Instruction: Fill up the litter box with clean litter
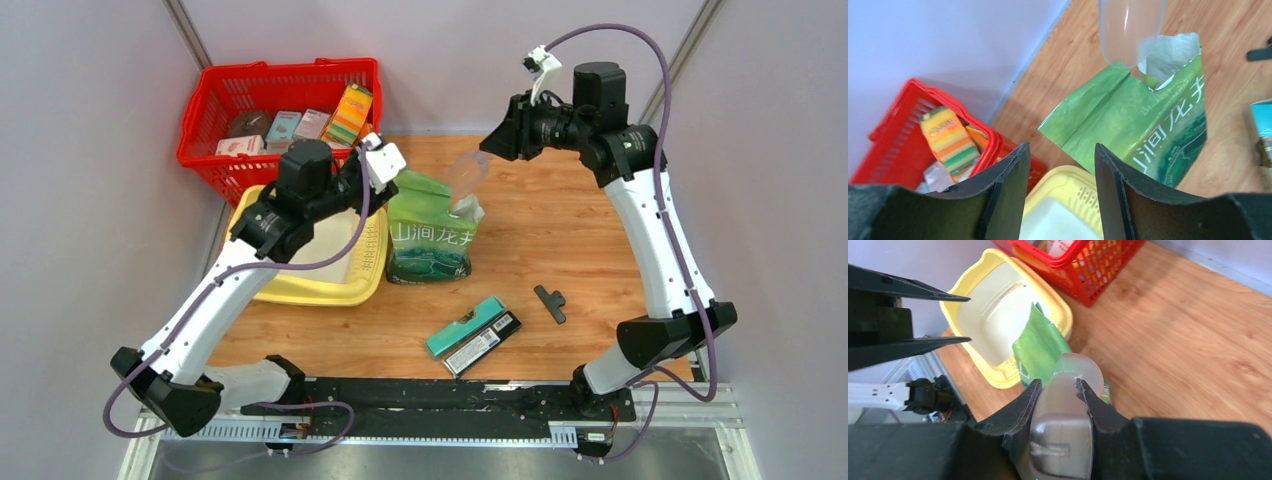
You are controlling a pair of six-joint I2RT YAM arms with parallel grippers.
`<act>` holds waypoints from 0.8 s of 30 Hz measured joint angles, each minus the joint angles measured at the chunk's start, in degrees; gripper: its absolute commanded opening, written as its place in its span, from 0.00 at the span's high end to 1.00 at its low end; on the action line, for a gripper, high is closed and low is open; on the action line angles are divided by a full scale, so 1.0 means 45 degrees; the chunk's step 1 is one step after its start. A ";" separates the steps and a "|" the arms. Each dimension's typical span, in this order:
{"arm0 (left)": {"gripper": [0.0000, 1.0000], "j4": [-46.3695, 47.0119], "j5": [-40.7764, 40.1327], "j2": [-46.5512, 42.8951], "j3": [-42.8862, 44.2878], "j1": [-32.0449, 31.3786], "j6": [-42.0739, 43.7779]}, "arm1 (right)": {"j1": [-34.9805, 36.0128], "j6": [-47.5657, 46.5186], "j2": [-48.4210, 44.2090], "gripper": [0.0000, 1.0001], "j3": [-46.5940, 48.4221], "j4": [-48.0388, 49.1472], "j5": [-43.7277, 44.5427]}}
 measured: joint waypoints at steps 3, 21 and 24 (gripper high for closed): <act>0.40 -0.0364 0.1044 0.0301 0.0491 0.0933 -0.0695 | -0.0374 -0.0165 -0.0306 1.00 -0.0015 -0.0102 0.0345; 0.45 -0.0962 0.6037 0.4551 0.1967 0.2103 -0.2341 | -0.0918 -0.0641 -0.0578 1.00 -0.0063 -0.0991 0.0272; 0.39 -0.1141 0.6169 0.4643 0.2429 0.2103 -0.2297 | -0.0918 -0.0627 -0.0578 1.00 -0.0340 -0.1185 0.0379</act>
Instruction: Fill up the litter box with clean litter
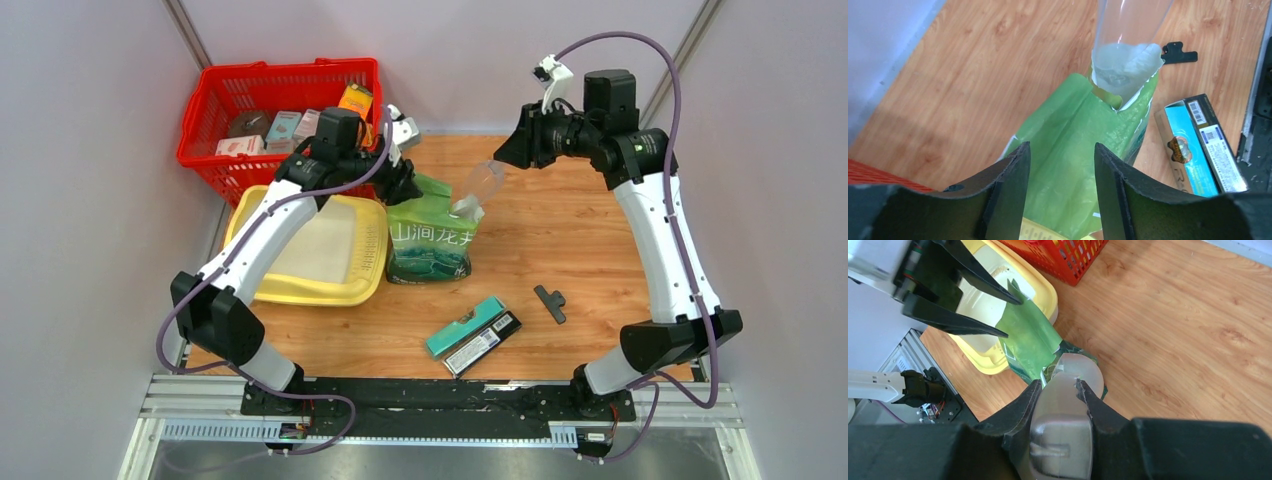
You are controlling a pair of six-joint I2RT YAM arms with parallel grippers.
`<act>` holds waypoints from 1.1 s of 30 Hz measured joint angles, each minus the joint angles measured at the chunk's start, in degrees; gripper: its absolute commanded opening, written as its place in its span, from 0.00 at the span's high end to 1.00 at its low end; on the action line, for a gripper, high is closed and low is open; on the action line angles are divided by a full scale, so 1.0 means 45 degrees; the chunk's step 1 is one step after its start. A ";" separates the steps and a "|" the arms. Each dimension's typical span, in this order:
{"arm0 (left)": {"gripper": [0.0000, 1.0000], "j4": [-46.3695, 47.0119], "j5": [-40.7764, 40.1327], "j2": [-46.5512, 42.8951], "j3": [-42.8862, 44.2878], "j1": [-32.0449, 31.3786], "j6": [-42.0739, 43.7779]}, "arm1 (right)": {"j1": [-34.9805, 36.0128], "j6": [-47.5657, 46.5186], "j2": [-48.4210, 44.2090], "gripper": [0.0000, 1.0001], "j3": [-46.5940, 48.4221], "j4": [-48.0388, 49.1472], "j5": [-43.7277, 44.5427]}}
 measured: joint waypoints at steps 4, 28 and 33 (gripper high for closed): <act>0.29 -0.0573 -0.0053 0.0000 0.0942 0.0000 0.0840 | 0.0005 -0.0015 -0.0010 1.00 -0.0053 -0.0243 0.0121; 0.85 -0.7985 0.1379 0.4784 0.6926 -0.0024 0.5916 | 0.1137 -0.0049 -0.0141 1.00 -0.1282 -0.0661 0.1035; 1.00 -0.9092 0.1749 0.4663 0.7271 -0.0112 0.6640 | 0.1413 0.0000 0.0141 1.00 -0.1307 -0.0670 0.1588</act>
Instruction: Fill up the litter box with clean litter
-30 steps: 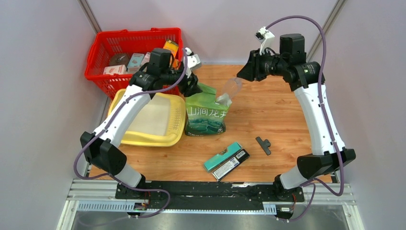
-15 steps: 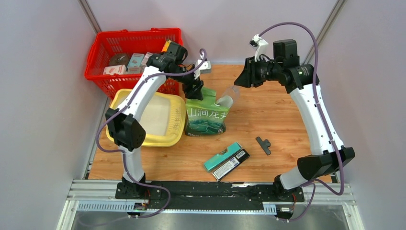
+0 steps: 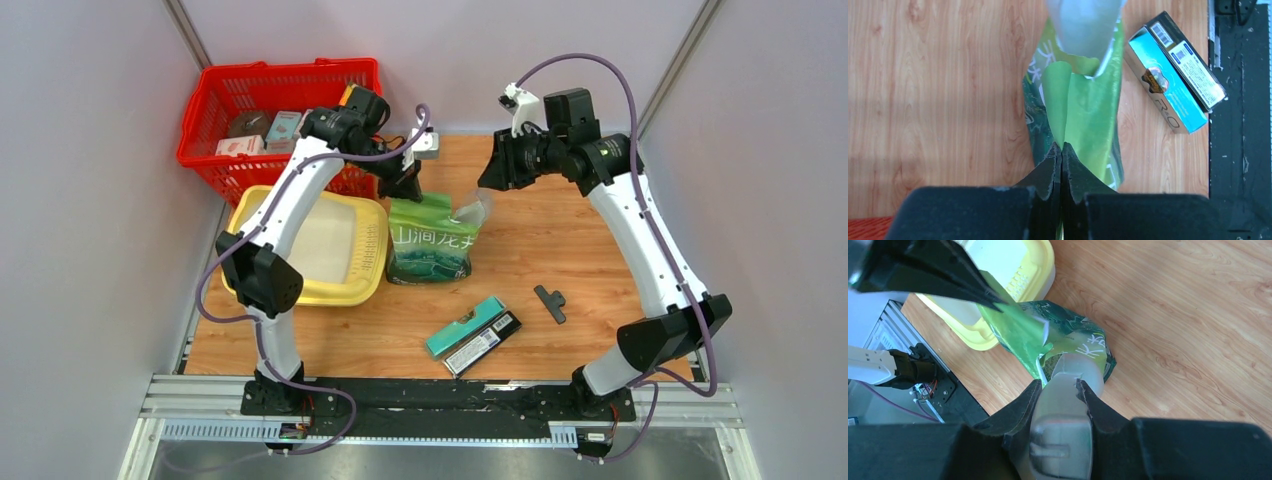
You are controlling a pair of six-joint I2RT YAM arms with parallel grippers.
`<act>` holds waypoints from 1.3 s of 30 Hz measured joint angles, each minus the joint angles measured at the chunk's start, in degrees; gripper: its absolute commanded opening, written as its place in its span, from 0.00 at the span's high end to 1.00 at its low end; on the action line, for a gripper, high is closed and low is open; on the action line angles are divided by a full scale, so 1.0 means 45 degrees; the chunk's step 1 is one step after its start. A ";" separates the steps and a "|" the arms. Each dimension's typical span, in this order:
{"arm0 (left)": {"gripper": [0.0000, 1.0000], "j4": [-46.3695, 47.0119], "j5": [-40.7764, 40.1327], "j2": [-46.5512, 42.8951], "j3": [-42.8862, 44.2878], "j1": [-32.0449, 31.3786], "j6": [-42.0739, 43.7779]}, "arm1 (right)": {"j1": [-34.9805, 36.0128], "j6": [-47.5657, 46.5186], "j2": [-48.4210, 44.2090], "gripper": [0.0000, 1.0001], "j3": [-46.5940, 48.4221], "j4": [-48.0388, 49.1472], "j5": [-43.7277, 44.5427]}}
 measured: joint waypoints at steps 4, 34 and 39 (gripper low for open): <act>1.00 -0.0228 0.0146 -0.0777 -0.0801 -0.0117 0.0180 | 0.0010 0.0000 0.0461 1.00 0.0049 -0.0039 -0.0253; 1.00 0.8514 -0.3949 -0.2875 -0.3900 -0.0733 -0.7844 | 0.1394 0.2516 0.0850 1.00 -0.1749 0.2963 0.4935; 1.00 0.8665 -0.4070 -0.2905 -0.3988 -0.0733 -0.7893 | 0.1302 0.2176 0.0869 1.00 -0.1739 0.2997 0.4129</act>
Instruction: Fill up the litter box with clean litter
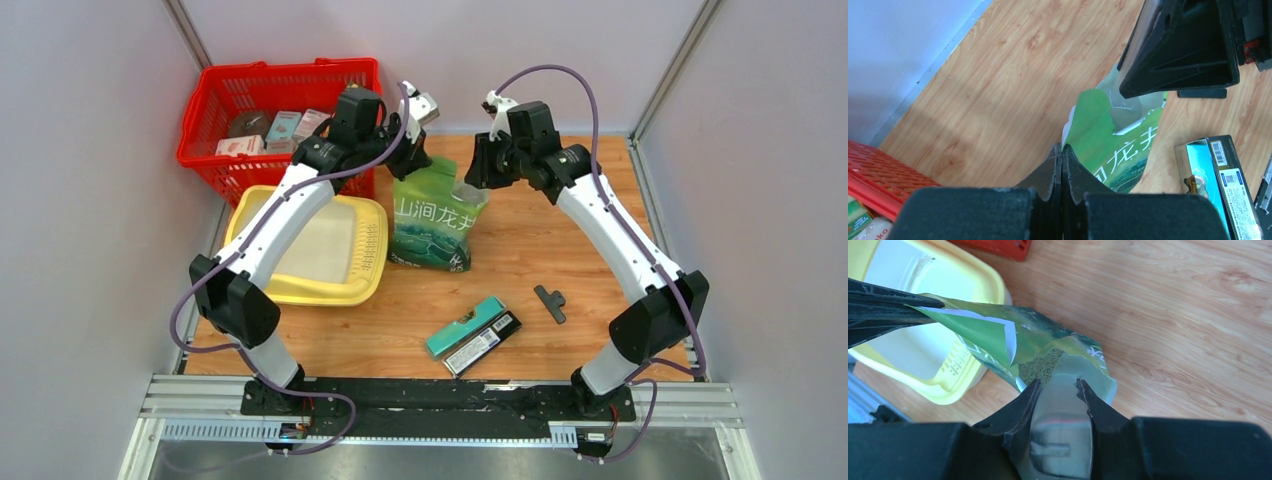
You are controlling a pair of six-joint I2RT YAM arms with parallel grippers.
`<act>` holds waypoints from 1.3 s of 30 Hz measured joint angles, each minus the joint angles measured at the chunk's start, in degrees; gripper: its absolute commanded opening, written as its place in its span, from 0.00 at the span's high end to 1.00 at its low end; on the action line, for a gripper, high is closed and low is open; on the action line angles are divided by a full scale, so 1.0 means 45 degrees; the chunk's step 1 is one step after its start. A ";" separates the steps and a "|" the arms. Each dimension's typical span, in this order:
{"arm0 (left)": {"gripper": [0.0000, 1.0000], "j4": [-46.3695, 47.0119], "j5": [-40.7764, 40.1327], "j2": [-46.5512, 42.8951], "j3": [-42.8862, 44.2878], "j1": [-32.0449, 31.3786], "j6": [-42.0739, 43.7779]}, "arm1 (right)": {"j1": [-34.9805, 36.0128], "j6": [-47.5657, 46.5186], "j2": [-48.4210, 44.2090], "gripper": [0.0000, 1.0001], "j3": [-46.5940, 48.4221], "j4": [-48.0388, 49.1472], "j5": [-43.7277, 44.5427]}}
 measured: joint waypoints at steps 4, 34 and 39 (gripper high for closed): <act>1.00 0.0636 0.0005 -0.1044 -0.1433 0.0024 0.0024 | -0.0170 0.0199 0.0126 1.00 0.0015 0.0010 -0.1025; 1.00 0.2871 -0.0656 -0.3045 -0.4386 0.0078 -0.3716 | 0.1676 0.3011 0.0520 1.00 -0.1433 0.1418 0.4303; 1.00 0.3211 -0.0631 -0.3045 -0.4580 0.0087 -0.4046 | 0.1549 0.3070 0.0573 1.00 -0.1880 0.1987 0.3322</act>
